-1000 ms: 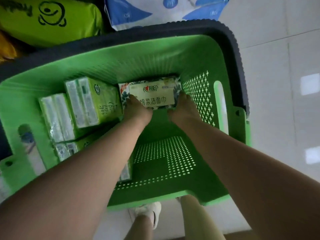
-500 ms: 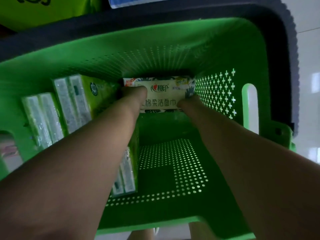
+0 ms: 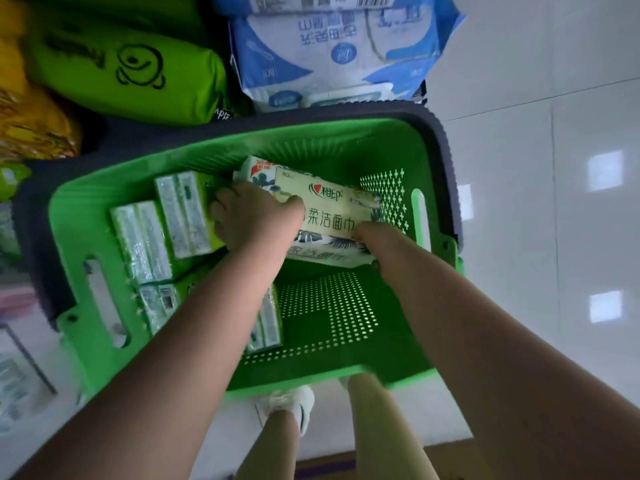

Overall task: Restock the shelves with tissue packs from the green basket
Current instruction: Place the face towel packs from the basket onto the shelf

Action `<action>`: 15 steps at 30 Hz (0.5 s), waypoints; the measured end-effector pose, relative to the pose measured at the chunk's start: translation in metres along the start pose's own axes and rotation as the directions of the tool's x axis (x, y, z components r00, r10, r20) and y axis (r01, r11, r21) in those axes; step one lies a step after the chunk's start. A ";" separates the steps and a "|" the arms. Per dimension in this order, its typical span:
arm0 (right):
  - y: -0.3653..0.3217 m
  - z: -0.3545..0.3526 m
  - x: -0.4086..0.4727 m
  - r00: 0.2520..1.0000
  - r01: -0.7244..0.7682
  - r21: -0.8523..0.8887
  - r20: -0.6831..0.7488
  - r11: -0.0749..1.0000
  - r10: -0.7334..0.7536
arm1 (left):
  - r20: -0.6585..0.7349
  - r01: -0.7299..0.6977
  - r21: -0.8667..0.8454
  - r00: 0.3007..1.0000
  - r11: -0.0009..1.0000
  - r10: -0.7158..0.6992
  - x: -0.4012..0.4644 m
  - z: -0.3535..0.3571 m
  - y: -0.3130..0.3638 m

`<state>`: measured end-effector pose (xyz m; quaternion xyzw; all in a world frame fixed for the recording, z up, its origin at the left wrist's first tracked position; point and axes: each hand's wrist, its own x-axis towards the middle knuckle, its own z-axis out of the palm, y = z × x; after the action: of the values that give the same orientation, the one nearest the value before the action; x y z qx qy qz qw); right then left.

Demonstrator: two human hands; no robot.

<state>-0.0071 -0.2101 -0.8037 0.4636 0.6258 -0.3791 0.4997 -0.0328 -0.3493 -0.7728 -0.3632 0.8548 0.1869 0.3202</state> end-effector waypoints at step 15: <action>0.020 -0.028 -0.137 0.968 0.227 0.140 -0.145 0.964 -0.207 | -0.102 -0.261 -0.346 0.965 0.901 0.240 -0.103 -0.103 -0.020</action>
<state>0.0140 -0.2057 -0.6640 0.4533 0.6724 -0.4486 0.3758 -0.0056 -0.3674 -0.6295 -0.3074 0.8550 0.3677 0.1979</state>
